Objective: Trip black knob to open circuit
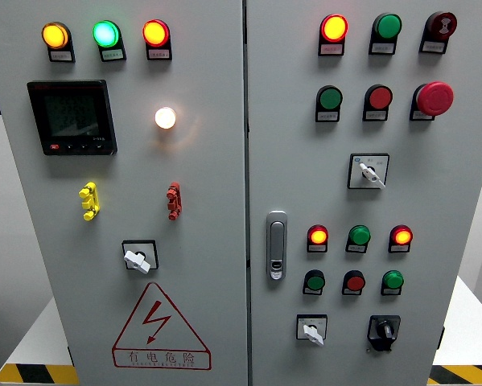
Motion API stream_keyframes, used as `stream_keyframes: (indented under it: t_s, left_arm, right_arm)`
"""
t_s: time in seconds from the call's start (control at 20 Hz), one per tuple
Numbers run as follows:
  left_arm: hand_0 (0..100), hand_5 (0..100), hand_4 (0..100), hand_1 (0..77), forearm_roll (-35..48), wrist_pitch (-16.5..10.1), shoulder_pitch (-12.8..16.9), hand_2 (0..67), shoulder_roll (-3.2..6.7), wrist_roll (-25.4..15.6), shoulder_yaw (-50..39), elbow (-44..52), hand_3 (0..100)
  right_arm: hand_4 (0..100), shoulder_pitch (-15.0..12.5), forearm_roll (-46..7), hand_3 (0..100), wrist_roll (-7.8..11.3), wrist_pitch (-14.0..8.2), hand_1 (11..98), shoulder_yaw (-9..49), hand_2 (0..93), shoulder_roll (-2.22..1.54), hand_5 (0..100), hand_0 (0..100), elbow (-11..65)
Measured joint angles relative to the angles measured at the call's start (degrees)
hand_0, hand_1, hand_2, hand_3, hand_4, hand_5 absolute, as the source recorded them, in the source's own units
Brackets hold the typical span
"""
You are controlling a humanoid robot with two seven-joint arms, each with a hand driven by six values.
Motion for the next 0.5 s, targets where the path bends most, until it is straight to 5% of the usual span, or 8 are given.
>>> stream_keyframes:
  t_s: [0.5]
  left_arm:
    - [0, 2, 7, 3.1, 0.0, 0.0, 0.0, 12.9, -0.02, 0.0, 0.0, 0.0, 21]
  right_arm:
    - [6, -0.3, 2.1, 10, -0.35, -0.9, 28.8, 0.0, 0.9, -0.09, 13, 68, 0.4]
